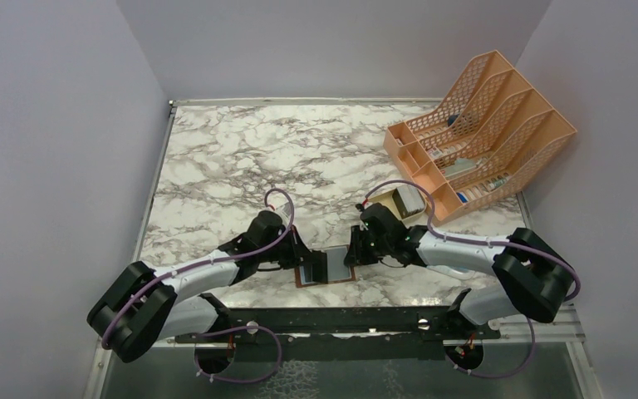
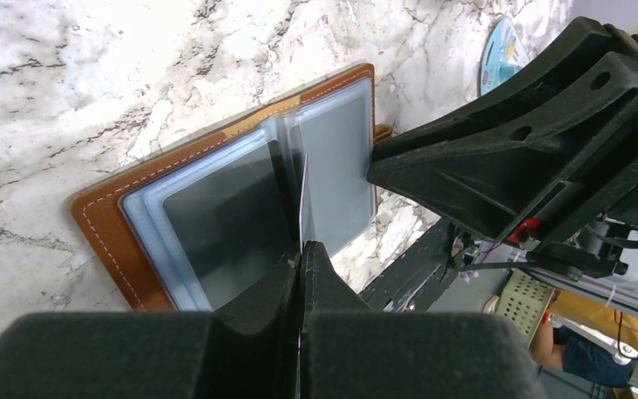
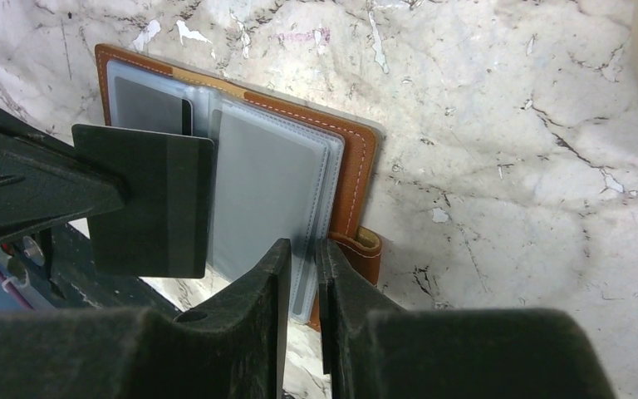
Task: Put the credit cards into the card holder
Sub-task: Insert the credit card into the card holder.
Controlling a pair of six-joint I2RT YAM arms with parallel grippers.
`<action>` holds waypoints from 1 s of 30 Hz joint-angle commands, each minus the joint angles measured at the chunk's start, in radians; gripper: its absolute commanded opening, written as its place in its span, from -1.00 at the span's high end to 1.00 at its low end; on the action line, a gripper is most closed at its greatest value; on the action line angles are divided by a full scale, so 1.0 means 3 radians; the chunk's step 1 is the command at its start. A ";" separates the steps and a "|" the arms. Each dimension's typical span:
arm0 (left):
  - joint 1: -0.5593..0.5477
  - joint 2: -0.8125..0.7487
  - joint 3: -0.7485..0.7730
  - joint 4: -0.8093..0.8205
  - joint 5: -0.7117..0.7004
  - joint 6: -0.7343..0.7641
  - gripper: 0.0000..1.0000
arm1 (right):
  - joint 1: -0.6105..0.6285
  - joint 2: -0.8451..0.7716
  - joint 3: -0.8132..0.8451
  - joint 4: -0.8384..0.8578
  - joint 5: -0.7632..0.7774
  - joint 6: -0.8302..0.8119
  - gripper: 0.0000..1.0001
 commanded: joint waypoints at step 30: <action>0.0018 0.0282 0.0040 0.0108 -0.0215 0.0193 1.00 | 0.0129 -0.0036 -0.0186 -0.0137 0.0194 0.0135 0.65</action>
